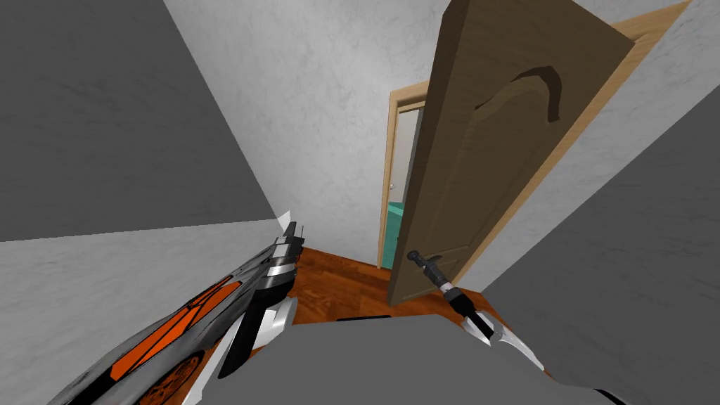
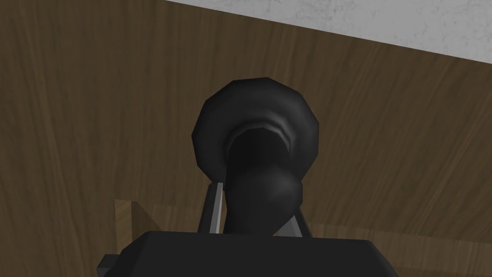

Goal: Pull the door open

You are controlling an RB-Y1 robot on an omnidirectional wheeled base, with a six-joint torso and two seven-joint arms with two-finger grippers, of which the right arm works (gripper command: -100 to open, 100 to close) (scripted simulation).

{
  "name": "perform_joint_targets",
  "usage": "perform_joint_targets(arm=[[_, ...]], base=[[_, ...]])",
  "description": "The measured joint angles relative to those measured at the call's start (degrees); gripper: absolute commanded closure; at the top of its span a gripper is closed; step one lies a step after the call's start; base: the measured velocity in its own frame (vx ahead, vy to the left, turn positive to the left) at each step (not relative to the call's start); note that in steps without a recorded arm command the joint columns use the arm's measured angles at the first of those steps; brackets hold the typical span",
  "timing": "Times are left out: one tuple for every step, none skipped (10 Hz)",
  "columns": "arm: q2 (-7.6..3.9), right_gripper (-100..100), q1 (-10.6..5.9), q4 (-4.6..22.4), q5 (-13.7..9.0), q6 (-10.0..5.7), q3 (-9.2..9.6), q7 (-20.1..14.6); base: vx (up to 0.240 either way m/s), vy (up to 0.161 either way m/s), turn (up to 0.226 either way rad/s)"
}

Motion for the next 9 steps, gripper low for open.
perform_joint_targets(arm=[[-0.31, 100, 1.10, -1.1, 0.1, -0.05, -0.31, -0.4], [-0.57, 100, 1.18, -0.5, 0.2, -0.78, -0.51, -0.6], [-0.68, 100, 0.63, 1.2, 0.3, -2.08, -0.52, -0.5], [-0.98, 100, 1.83, 0.4, 0.5, -2.67, -0.89, -0.7], [-1.24, 100, 2.43, 0.5, 0.7, -3.54, -1.10, -0.9], [-1.28, 100, 2.56, 0.9, 0.9, -4.31, -1.12, -1.1], [-1.75, 100, 1.62, 3.9, 1.1, -6.36, -1.20, -1.0], [-1.82, 100, 1.99, 4.0, 1.2, -7.14, -1.30, -1.1], [-1.68, 100, 2.69, 2.9, 1.3, -6.85, -1.29, -1.2]], base=[[-0.162, -0.068, 0.172], [-0.108, -0.071, 0.075], [-0.150, -0.073, 0.208], [-0.173, -0.103, 0.193], [-0.148, -0.101, 0.104], [-0.139, -0.076, 0.174], [-0.126, -0.069, 0.072], [-0.062, -0.034, -0.021], [-0.119, -0.067, 0.261]])
